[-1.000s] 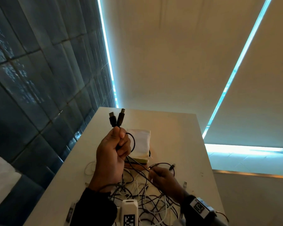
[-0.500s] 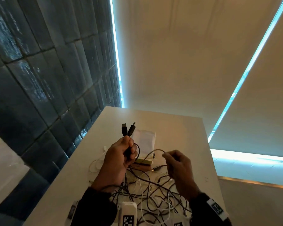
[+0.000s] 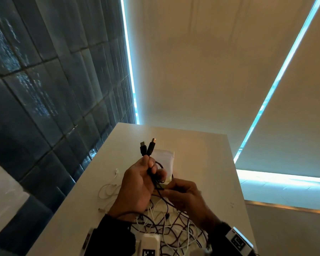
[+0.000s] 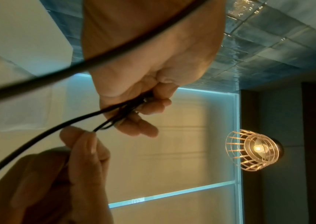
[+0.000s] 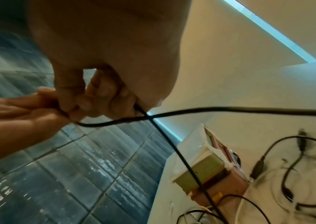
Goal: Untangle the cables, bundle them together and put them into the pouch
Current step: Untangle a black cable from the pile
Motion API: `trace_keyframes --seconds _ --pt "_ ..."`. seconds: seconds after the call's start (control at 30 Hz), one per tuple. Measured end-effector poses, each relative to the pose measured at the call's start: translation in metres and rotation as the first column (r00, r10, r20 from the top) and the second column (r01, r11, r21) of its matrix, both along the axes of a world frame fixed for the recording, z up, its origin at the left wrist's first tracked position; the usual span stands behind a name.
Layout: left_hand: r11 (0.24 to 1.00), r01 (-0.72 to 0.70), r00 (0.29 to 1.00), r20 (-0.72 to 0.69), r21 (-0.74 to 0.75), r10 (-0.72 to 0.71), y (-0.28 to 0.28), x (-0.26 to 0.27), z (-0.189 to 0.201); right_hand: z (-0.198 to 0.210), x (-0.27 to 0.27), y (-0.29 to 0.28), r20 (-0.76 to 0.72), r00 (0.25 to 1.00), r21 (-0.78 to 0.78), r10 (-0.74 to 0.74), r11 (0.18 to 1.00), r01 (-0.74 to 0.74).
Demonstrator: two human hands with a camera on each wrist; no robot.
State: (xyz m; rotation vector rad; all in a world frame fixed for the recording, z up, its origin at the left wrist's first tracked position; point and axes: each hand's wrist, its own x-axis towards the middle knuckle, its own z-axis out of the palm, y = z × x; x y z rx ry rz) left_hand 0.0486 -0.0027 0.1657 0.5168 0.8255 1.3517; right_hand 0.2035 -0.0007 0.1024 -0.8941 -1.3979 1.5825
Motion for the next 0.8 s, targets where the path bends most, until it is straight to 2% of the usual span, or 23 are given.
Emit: trace_keyframes --seconds 0.1,0.27,0.43,0.57,0.67,0.8 --pt "0.999 0.005 0.999 -0.035 0.043 -0.004 0.003 -0.001 0.002 -0.015 0.007 0.007 -0.040 0.997 -0.121 0.065 0.990 -0.069" --pt "0.997 0.024 0.990 -0.137 0.077 -0.013 0.001 -0.001 0.003 -0.045 0.010 0.008 0.030 0.995 -0.172 0.094 0.981 -0.088" --pt "0.997 0.018 0.979 -0.202 0.070 -0.003 0.002 -0.001 -0.001 -0.058 0.009 0.010 0.203 0.974 -0.080 0.097 0.993 -0.082" --pt "0.998 0.018 0.980 -0.201 0.061 -0.006 0.002 -0.005 -0.002 -0.082 0.007 0.019 0.338 0.941 0.010 0.035 0.999 -0.041" --pt "0.997 0.016 0.978 -0.210 0.075 0.000 0.003 -0.009 -0.001 -0.101 0.005 0.025 0.439 0.898 0.054 -0.029 0.999 0.006" --pt "0.999 -0.021 0.983 -0.183 0.042 0.028 0.002 -0.013 -0.007 -0.124 0.008 0.036 0.602 0.795 0.091 -0.071 0.996 0.020"
